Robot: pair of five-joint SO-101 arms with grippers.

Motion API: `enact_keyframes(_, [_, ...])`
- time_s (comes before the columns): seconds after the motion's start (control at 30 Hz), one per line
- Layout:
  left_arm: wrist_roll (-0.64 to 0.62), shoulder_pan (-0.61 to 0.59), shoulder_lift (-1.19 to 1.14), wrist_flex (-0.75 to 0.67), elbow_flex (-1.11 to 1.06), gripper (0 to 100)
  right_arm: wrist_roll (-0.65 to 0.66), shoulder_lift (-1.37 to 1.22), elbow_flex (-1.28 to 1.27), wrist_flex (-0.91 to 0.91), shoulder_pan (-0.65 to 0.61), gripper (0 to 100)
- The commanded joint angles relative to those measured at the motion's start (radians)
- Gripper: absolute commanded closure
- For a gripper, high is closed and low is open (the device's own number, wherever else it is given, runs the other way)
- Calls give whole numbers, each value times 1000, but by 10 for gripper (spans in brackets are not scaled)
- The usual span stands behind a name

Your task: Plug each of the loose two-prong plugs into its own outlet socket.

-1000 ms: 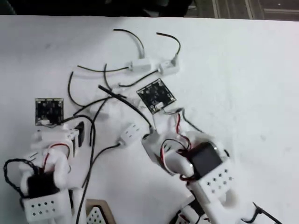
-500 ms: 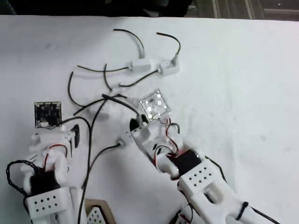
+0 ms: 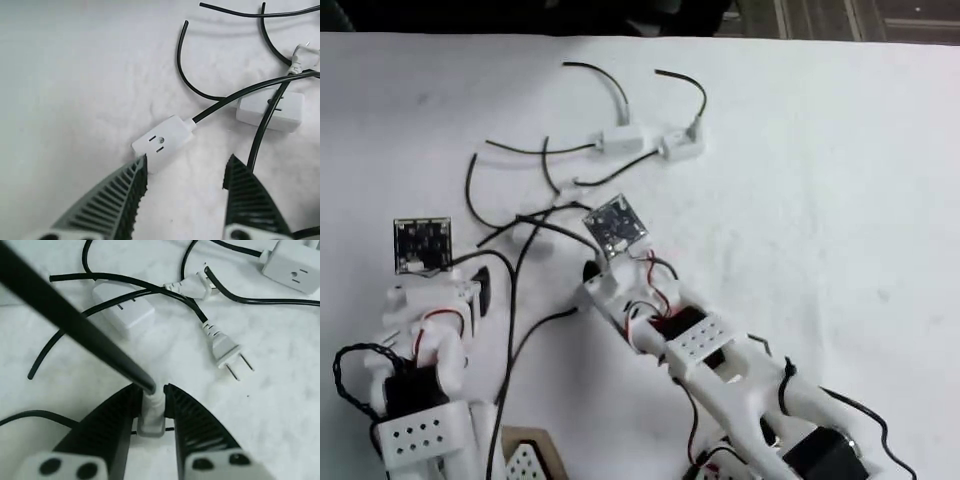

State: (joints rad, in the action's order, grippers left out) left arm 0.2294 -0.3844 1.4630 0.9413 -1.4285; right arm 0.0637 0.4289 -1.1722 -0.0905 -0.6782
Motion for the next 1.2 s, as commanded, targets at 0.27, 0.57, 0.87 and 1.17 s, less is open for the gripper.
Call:
enact_keyframes(0.27, [6,-2,8,-14,3,747,14,-7,6,58,44,981])
enact_keyframes(0.57, [6,-2,8,-14,3,747,14,-101,25,73,42,981])
enact_keyframes(0.87, [6,-2,8,-14,3,747,14,-165,31,104,42,981])
enact_keyframes(1.17, [6,-2,8,-14,3,747,6,-168,43,165,48,981])
